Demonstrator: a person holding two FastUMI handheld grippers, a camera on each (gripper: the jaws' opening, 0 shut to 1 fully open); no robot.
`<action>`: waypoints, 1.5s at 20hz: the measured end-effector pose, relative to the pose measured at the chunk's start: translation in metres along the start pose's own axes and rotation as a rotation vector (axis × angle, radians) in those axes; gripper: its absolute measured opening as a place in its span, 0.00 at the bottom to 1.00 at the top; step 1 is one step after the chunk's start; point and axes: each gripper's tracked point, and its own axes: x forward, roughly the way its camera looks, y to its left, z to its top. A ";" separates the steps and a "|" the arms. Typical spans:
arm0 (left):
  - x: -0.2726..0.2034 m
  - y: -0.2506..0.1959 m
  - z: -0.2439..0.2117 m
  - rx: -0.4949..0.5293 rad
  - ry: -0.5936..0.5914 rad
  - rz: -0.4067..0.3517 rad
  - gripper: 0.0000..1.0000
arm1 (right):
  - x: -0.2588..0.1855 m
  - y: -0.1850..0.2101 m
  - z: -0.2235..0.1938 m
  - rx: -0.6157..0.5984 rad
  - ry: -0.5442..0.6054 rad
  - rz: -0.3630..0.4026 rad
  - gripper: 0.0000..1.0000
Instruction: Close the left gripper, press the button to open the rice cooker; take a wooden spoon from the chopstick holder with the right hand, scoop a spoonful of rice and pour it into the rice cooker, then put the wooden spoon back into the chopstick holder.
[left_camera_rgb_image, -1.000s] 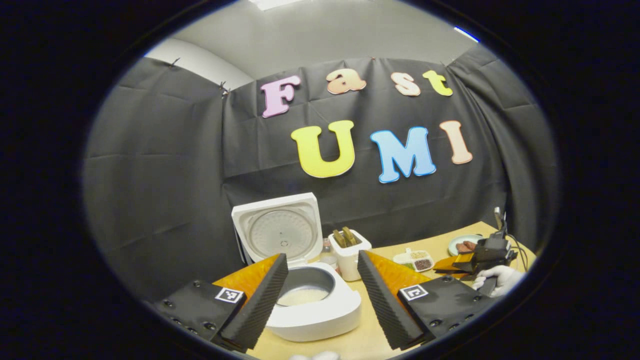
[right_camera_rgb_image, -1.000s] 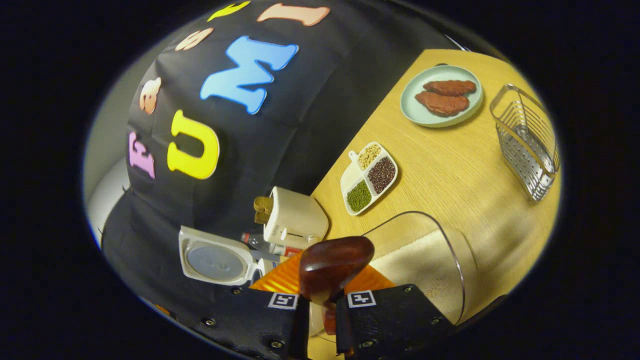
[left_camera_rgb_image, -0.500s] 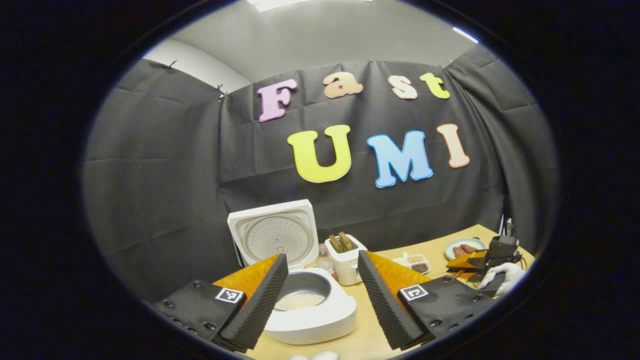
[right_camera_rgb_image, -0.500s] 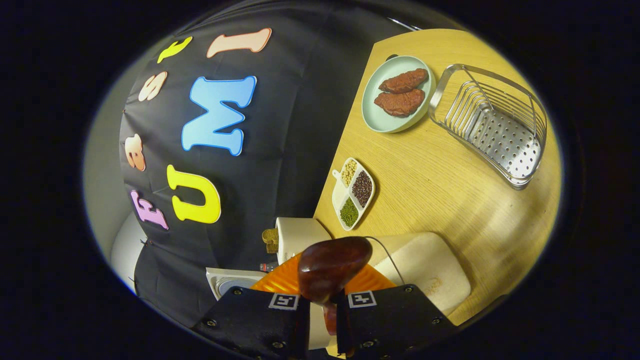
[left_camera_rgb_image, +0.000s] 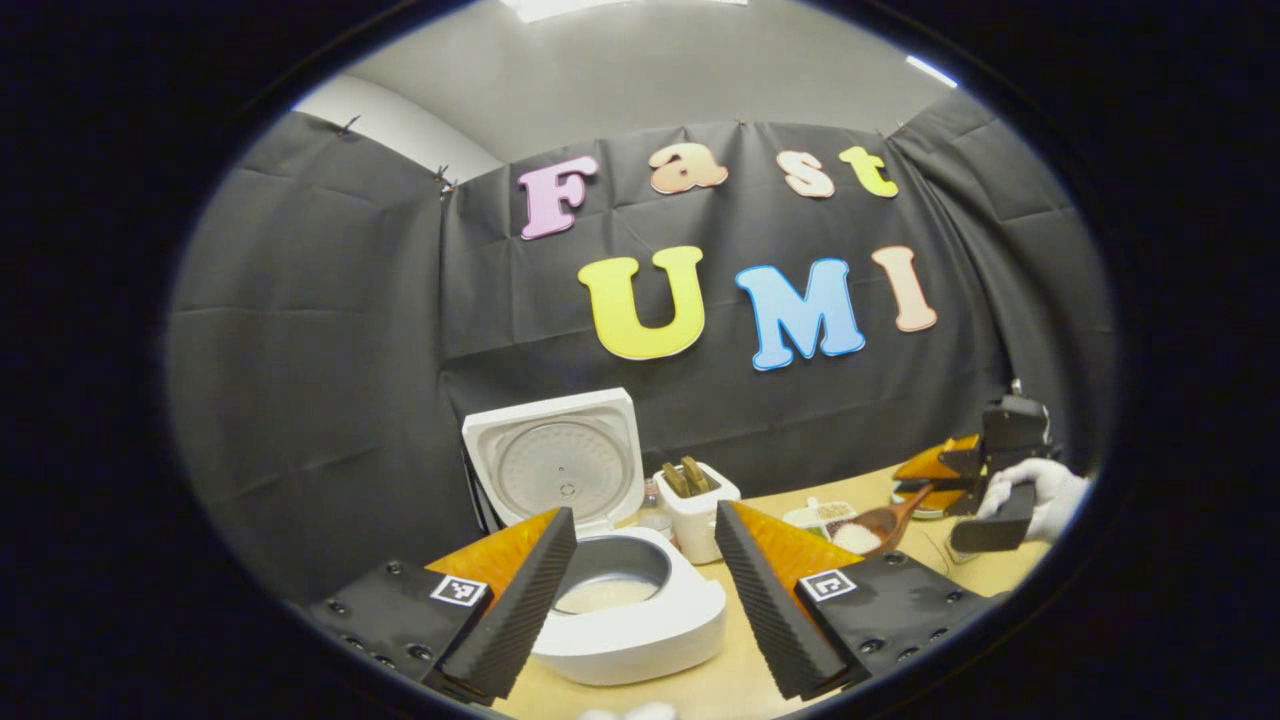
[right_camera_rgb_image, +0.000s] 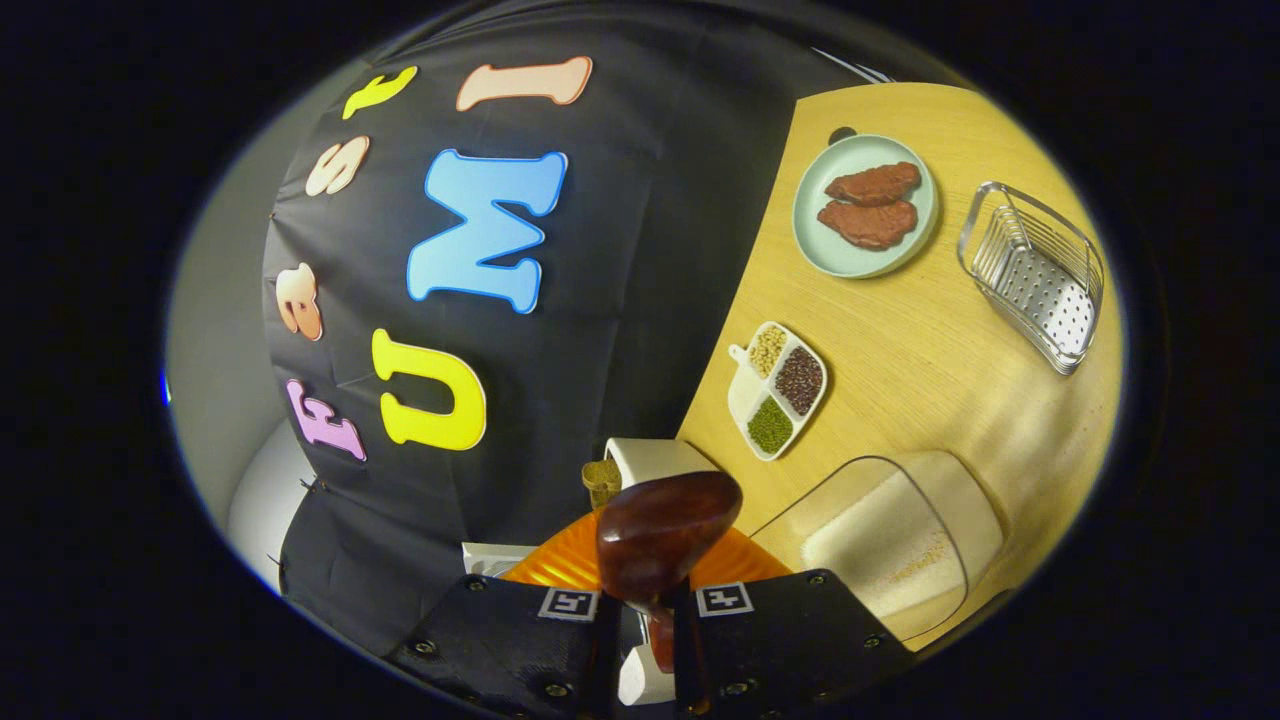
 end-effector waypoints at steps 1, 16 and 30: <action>-0.002 0.001 -0.006 -0.005 0.007 -0.001 0.99 | 0.005 0.015 -0.006 -0.025 0.002 0.005 0.21; -0.007 0.052 -0.044 -0.045 0.067 0.090 0.95 | 0.148 0.128 -0.251 -0.164 0.317 0.071 0.21; -0.004 0.059 -0.060 -0.028 0.091 0.149 0.99 | 0.178 0.113 -0.274 -0.928 0.186 0.031 0.21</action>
